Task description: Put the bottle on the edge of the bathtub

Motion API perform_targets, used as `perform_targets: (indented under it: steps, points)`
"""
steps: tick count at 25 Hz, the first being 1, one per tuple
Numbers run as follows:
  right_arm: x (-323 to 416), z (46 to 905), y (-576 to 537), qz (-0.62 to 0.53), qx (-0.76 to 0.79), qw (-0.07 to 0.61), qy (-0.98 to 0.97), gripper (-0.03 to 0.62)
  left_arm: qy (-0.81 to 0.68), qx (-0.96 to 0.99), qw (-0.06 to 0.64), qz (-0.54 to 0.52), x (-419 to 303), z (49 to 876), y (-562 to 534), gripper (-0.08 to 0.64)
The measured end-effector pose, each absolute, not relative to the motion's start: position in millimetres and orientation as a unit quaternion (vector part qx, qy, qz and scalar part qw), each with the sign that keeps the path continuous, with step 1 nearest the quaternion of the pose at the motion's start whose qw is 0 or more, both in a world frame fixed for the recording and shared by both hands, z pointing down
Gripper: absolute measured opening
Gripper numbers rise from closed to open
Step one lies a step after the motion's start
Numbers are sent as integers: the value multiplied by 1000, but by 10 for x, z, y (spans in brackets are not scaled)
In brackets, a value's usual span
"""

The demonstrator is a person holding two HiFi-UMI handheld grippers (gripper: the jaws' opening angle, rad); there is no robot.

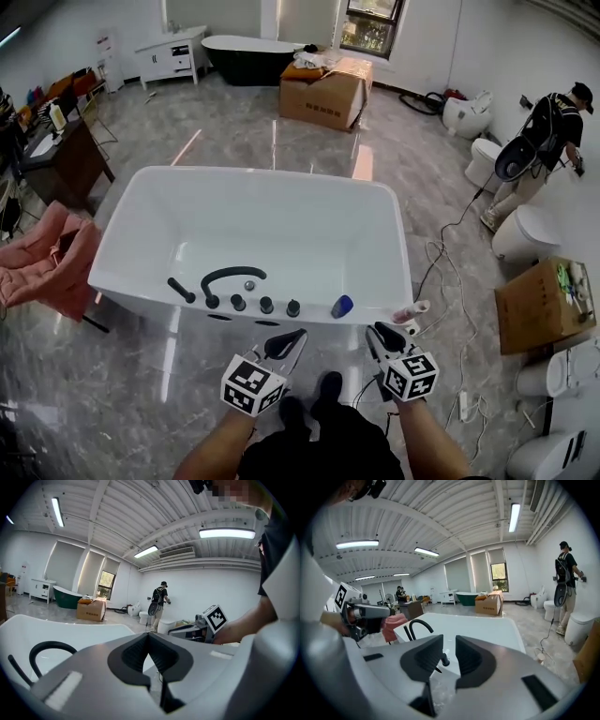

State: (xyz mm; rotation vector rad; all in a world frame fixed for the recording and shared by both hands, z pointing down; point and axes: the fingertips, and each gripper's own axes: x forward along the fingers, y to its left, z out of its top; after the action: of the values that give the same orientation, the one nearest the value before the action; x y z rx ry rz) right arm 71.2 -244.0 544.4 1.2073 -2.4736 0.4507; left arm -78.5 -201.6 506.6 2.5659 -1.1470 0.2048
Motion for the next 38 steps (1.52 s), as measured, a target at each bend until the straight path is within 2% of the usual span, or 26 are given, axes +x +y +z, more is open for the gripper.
perform_targets:
  steps: [8,14,20,24,28,38]
  points:
    - [631,4839,-2048,132,403,153,-892,23,-398,906,133,59,-840,4767,-1914,9]
    - [622,4680,-1892,111,377,145,-908,14,-429,895,104,64,-813,4668,-1965,9]
    - [730,4541,-1897,114,367,108,-917,12,-425,894,118,73,-647,4639,-1966,9]
    - [874,4457,-1911,95,355,105,-924,12,-457,880,98,83,-535,4548,-2023,8]
    - [1125,4367,-1920,86,333,93,-934,12,-472,874,86,81,-243,4422,-2034,8]
    - [2075,4208,-1965,104,283,64,-951,12,-516,845,134,35,747,4321,-2005,6]
